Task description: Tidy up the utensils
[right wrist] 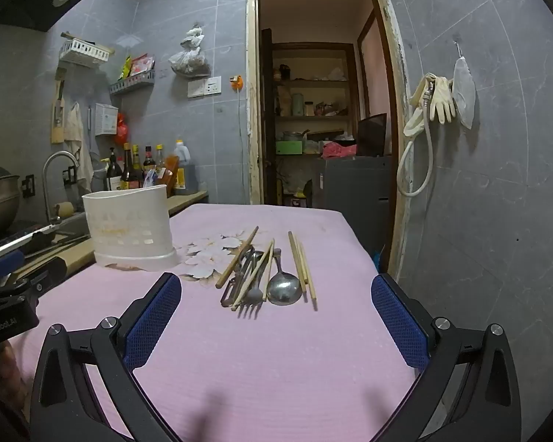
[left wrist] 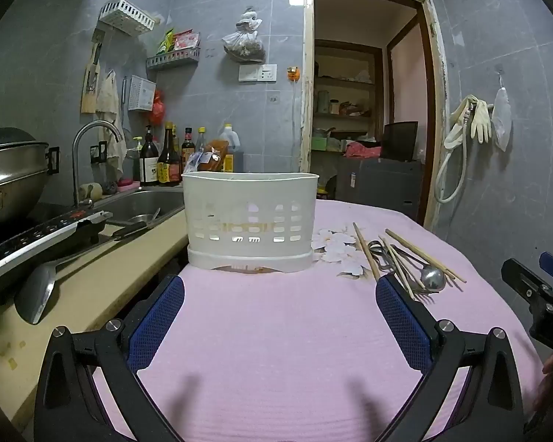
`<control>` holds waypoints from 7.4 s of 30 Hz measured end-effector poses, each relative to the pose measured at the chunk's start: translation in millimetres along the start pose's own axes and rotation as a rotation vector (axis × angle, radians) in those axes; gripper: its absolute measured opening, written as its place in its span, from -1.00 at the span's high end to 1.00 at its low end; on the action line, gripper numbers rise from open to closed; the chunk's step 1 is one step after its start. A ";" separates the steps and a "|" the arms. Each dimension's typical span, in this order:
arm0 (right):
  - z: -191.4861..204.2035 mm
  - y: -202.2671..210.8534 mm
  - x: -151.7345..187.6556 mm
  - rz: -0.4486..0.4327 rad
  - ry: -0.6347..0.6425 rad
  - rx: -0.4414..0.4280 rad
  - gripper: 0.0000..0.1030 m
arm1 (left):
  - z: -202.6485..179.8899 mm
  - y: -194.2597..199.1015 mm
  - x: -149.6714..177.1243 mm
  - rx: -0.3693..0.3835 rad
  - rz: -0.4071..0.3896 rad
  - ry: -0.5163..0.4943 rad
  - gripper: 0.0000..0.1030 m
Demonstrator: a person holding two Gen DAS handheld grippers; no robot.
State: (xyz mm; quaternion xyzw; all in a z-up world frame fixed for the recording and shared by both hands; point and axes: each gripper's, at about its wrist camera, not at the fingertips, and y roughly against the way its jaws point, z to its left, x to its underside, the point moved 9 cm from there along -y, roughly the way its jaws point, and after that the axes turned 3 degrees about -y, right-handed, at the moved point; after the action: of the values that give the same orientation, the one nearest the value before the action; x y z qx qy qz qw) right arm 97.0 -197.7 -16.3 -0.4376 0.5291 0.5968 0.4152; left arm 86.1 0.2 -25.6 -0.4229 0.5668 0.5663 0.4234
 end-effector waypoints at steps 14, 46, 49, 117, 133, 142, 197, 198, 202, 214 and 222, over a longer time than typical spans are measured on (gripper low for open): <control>1.1 0.1 -1.1 -0.003 -0.001 0.000 -1.00 | 4.1 0.2 5.5 -0.002 0.011 0.000 -0.98; 2.2 0.7 -2.2 -0.006 0.002 0.000 -1.00 | 4.9 -0.5 4.3 -0.003 0.012 0.002 -0.98; 2.3 1.0 -2.3 -0.006 0.001 0.000 -1.00 | 4.8 -0.6 4.3 -0.004 0.012 0.002 -0.98; -21.9 -60.8 -67.0 -0.004 0.130 -0.027 -1.00 | -38.7 -65.5 -59.4 0.138 0.051 -0.155 -0.98; -64.2 -175.7 -58.2 0.276 0.041 -0.124 -0.24 | -106.4 -197.3 -52.5 0.270 0.283 -0.175 -0.97; -70.7 -221.0 -10.5 0.503 -0.014 -0.205 0.31 | -119.1 -243.0 -35.5 0.303 0.415 -0.191 -0.36; -64.9 -245.9 18.2 0.757 0.107 -0.213 0.89 | -108.5 -237.2 31.5 0.387 0.825 -0.128 0.91; -64.6 -242.5 17.7 0.762 0.111 -0.215 0.91 | -107.3 -230.8 34.0 0.401 0.847 -0.119 0.91; -64.2 -230.4 16.0 0.766 0.131 -0.215 0.91 | -104.1 -221.2 34.5 0.415 0.865 -0.122 0.90; -63.1 -233.3 17.3 0.783 0.175 -0.223 0.87 | -121.2 -254.3 28.0 0.383 0.885 -0.198 0.84; -68.8 -242.1 17.1 0.819 0.079 -0.258 0.91 | -122.1 -270.2 24.5 0.400 0.912 -0.071 0.92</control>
State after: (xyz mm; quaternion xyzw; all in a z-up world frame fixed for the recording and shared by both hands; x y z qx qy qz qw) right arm 330.1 -242.5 -101.5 -0.2623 0.5956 0.7564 0.0655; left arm 338.2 -122.2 -125.8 -0.0230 0.7769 0.5878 0.2245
